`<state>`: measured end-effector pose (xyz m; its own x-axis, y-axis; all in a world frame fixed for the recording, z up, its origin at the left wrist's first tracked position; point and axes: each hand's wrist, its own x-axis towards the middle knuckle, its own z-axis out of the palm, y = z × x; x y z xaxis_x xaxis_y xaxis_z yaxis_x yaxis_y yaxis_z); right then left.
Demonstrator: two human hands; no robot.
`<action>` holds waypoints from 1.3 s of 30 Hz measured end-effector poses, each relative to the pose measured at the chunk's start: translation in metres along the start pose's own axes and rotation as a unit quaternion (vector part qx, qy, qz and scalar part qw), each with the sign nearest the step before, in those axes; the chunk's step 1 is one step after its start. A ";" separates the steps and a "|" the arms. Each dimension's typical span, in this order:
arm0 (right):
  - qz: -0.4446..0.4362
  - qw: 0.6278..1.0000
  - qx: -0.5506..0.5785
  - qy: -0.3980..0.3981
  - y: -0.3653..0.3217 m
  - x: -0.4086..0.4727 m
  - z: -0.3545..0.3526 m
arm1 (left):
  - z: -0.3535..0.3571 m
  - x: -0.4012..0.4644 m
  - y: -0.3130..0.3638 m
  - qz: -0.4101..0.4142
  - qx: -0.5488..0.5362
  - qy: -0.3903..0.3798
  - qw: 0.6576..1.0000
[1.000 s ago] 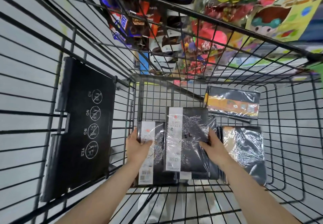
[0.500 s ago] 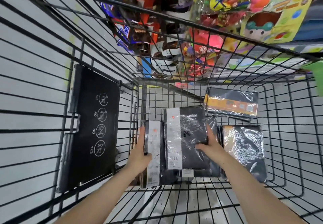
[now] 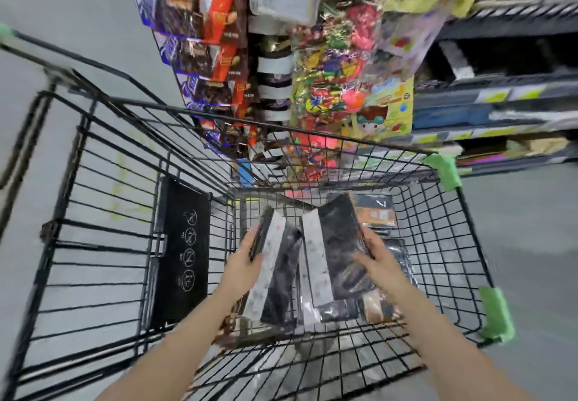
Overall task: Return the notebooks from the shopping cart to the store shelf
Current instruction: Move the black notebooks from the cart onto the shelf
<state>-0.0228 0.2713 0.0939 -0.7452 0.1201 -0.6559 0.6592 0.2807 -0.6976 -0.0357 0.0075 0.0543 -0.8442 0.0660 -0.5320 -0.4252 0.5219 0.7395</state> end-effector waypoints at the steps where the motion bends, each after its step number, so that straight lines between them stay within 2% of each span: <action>1: -0.007 1.000 0.005 0.010 -0.003 -0.006 -0.009 | -0.001 -0.003 0.010 0.017 0.004 0.005 1.000; 9: -0.080 0.993 0.040 0.074 -0.027 -0.060 -0.083 | 0.007 -0.025 0.106 0.132 -0.013 -0.005 0.991; 16: -0.125 0.982 0.069 0.121 -0.009 -0.084 -0.170 | 0.045 -0.034 0.183 0.200 0.054 -0.001 0.978; 25: -0.162 0.969 0.119 0.144 0.055 -0.101 -0.326 | 0.177 -0.051 0.287 0.254 0.063 0.002 0.965; 33: -0.127 0.967 0.150 0.163 0.113 -0.116 -0.456 | 0.303 -0.058 0.361 0.249 0.039 -0.004 0.968; 39: -0.091 0.964 0.183 0.171 0.136 -0.106 -0.515 | 0.349 -0.044 0.378 0.230 0.026 -0.022 0.973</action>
<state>0.0942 0.7870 0.2166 -0.8002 0.4254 -0.4228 0.4590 -0.0194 -0.8882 -0.0450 0.4989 0.2129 -0.9260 0.3383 -0.1677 0.0125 0.4713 0.8819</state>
